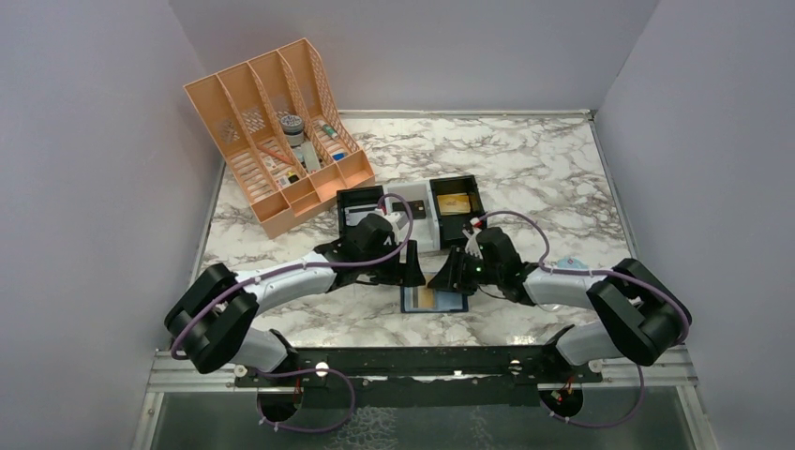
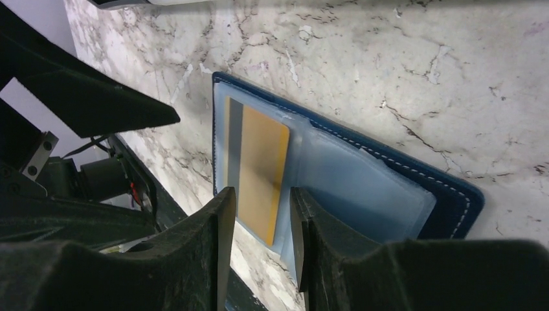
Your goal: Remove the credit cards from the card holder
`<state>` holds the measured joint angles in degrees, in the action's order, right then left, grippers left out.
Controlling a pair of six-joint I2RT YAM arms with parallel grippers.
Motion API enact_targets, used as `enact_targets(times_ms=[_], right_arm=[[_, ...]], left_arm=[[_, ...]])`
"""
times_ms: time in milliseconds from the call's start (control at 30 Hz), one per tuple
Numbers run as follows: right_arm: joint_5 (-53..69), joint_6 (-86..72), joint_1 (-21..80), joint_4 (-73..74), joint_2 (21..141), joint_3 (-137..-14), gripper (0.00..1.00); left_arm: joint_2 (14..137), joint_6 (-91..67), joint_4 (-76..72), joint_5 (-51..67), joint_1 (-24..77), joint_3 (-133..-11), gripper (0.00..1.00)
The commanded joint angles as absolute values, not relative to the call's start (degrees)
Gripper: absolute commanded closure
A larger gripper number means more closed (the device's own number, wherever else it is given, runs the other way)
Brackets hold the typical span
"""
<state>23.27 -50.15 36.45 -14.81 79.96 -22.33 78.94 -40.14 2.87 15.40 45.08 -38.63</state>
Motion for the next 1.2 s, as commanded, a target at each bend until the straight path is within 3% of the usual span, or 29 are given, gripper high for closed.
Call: enact_targets(times_ms=[0,467,600,900,1167], right_arm=[[24.34,-51.17,36.94,-16.9,82.27,-22.03,0.66],[20.61,-52.4,36.9,-15.29,82.96,-22.09,0.75],[21.0,-52.93,36.89,-16.34,83.55,-21.62,0.77],[22.3,-52.05,36.94,-16.31,84.36,-22.71,0.78],[26.43,-51.59,36.95,-18.73,84.94,-23.52,0.78]], left_arm=[[80.6,-39.2,3.33,13.83,46.32,-40.67,0.25],[84.47,-37.09,4.46,13.22,48.48,-42.53,0.44],[86.05,-36.78,5.18,12.67,48.84,-42.93,0.55],[88.46,-36.08,5.94,11.51,49.76,-43.19,0.69],[88.5,-35.76,7.06,9.73,49.98,-42.76,0.71]])
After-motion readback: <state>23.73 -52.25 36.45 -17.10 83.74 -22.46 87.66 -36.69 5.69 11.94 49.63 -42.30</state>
